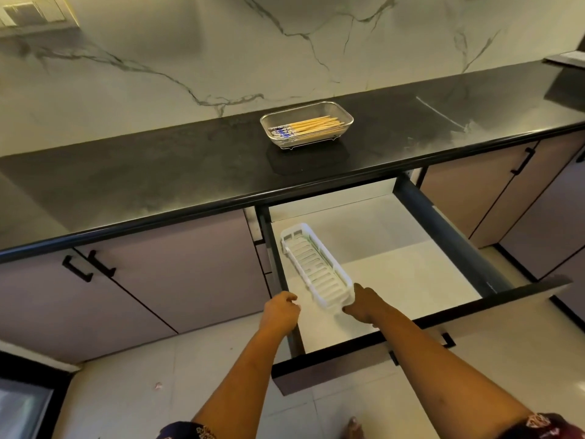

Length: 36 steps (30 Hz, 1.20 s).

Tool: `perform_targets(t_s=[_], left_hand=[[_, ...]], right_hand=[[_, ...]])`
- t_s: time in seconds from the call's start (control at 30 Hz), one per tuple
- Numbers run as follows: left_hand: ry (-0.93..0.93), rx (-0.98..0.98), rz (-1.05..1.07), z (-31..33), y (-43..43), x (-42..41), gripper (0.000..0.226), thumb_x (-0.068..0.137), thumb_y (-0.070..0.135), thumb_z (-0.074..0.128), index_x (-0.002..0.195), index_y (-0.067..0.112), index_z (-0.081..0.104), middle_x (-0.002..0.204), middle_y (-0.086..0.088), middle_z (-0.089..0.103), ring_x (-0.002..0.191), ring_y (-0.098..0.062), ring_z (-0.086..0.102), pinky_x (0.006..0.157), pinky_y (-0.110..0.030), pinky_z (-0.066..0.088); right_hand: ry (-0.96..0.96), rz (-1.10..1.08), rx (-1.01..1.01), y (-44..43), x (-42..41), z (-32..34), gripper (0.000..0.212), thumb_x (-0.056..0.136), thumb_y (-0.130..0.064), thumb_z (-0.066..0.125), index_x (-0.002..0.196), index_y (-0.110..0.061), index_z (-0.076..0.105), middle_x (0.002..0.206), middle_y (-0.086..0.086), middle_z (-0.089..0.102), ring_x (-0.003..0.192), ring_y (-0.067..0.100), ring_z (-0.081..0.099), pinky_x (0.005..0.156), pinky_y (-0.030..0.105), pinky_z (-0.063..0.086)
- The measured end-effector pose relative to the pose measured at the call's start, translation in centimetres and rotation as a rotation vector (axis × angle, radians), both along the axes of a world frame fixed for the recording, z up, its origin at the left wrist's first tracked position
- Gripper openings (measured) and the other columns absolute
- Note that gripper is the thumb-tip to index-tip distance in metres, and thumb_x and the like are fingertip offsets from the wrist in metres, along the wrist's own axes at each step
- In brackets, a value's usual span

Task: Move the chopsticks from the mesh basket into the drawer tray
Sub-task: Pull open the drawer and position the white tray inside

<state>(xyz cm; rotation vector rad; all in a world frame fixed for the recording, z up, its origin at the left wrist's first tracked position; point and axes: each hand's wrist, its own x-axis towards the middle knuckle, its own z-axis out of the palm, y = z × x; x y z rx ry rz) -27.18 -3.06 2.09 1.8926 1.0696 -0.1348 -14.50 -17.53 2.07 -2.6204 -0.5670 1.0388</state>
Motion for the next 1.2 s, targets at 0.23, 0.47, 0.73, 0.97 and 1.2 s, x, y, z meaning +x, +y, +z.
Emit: perform_targets(t_s=[0.23,0.47,0.73,0.97,1.2], left_hand=[[0.013,-0.160,0.113,-0.6,2.3,5.1,0.044,0.090,0.014,0.054,0.134,0.017,0.046,0.118,-0.011,0.056,0.073,-0.020,0.063,0.071,-0.034,0.059],[0.019,-0.225,0.107,-1.7,3.7,8.7,0.066,0.089,0.024,0.058,0.145,0.022,0.024,0.101,-0.003,0.050,0.078,-0.025,0.065,0.067,-0.036,0.059],[0.104,-0.091,-0.056,-2.6,4.9,8.4,0.087,0.083,0.027,0.064,0.148,0.033,0.006,0.114,-0.012,0.058,0.098,-0.032,0.064,0.084,-0.046,0.056],[0.248,0.055,-0.325,-3.3,6.5,7.7,0.075,0.087,0.026,0.055,0.148,0.025,0.011,0.120,-0.014,0.058,0.103,-0.031,0.061,0.088,-0.045,0.054],[0.206,0.029,-0.582,-3.1,9.2,6.7,0.073,0.083,0.022,0.062,0.144,0.011,0.022,0.130,-0.015,0.053,0.114,-0.032,0.057,0.091,-0.039,0.052]], right_hand=[[-0.001,-0.152,0.069,2.3,3.1,-1.9,0.071,0.096,-0.028,0.049,0.151,-0.004,0.009,0.153,0.020,0.025,0.139,0.035,0.032,0.112,0.037,0.030],[0.005,-0.125,0.106,4.3,5.7,-4.2,0.061,0.095,-0.016,0.047,0.151,-0.016,0.021,0.146,0.015,0.040,0.133,0.032,0.041,0.105,0.034,0.036],[-0.011,-0.092,0.189,6.2,4.4,-4.7,0.061,0.085,0.003,0.042,0.141,-0.020,0.042,0.131,0.012,0.059,0.118,0.030,0.056,0.097,0.033,0.047],[-0.031,-0.177,0.163,7.0,2.2,-5.2,0.064,0.084,-0.001,0.041,0.141,-0.030,0.041,0.122,0.007,0.063,0.106,0.028,0.062,0.085,0.031,0.051],[-0.090,-0.278,-0.050,8.9,-0.7,-4.4,0.059,0.096,-0.018,0.047,0.149,-0.033,0.025,0.143,0.005,0.049,0.127,0.028,0.050,0.103,0.039,0.046]])
